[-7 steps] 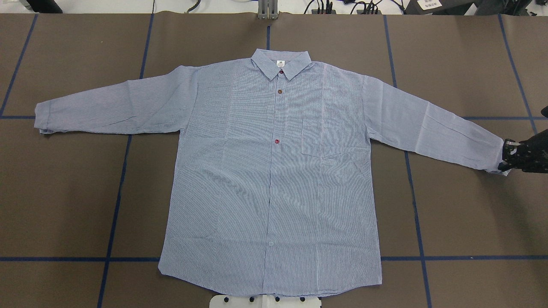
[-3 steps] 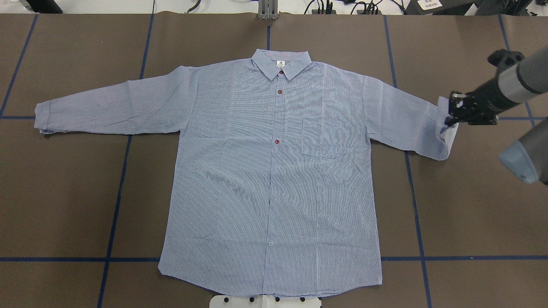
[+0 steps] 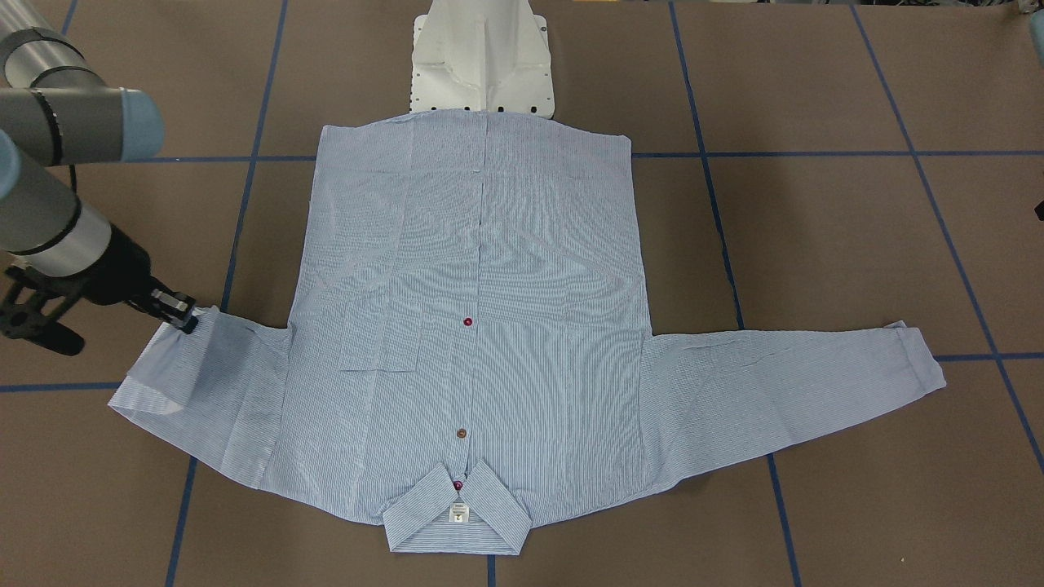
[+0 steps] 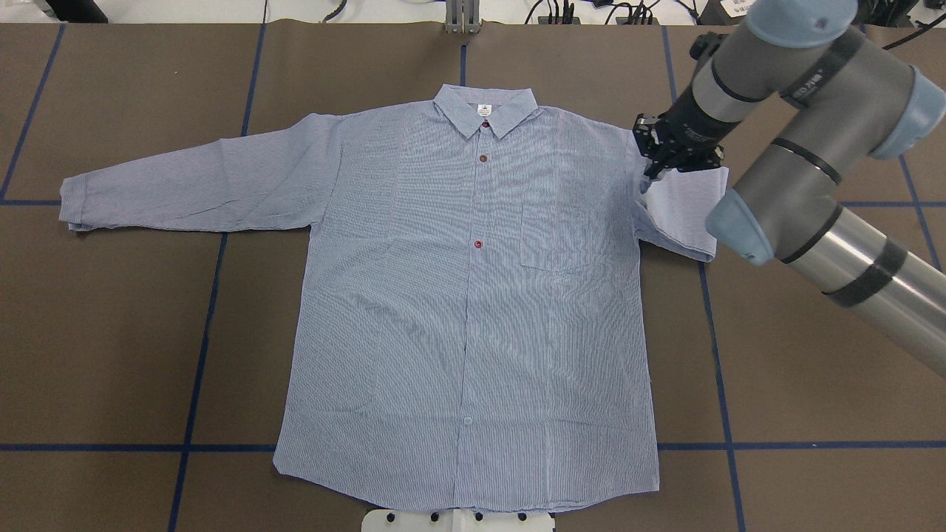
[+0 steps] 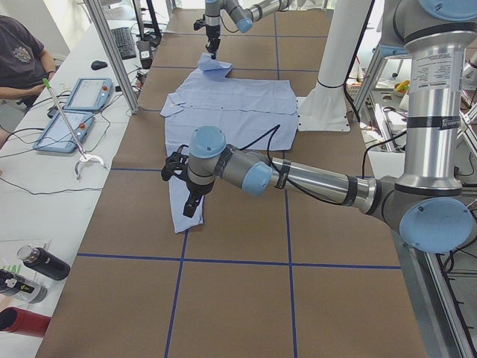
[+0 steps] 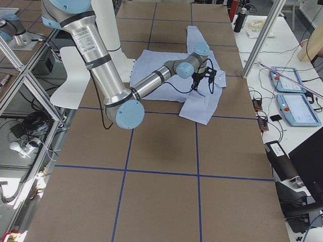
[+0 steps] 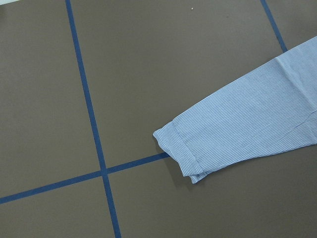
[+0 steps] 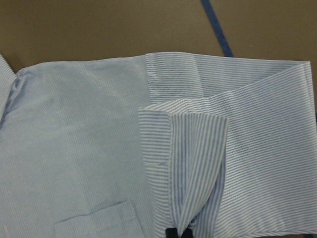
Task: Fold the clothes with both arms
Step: 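Carry the grasped cuff with the right gripper across the chest toward the collar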
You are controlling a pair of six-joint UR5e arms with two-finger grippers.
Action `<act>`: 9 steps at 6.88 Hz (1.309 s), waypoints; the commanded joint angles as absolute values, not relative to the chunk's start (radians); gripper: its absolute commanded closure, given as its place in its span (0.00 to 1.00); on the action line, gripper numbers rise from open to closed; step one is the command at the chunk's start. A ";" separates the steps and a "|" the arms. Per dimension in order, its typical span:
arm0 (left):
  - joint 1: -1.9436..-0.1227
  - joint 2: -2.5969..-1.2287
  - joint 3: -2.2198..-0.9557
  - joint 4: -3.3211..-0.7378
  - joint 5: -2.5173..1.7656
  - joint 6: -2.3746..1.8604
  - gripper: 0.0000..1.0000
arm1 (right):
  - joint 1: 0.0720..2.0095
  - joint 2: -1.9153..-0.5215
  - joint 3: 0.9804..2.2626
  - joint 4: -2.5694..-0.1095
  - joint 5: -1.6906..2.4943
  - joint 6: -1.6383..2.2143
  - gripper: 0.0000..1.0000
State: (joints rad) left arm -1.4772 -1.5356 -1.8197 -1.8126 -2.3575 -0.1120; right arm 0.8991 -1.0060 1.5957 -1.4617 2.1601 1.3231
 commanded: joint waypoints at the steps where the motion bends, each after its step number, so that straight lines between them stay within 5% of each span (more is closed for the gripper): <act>1: -1.477 -1.536 -1.825 -1.813 -2.356 -0.112 0.00 | 0.821 -0.774 1.411 -1.416 2.065 1.421 1.00; 9: -1.476 -1.520 -1.847 -1.815 -2.356 -0.112 0.00 | 0.650 -0.575 1.189 -1.186 1.858 1.450 1.00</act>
State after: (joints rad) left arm -1.4770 -1.5202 -1.8468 -1.8147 -2.3562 -0.1120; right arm 0.6619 -0.5787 1.2247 -1.2450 1.8763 1.4493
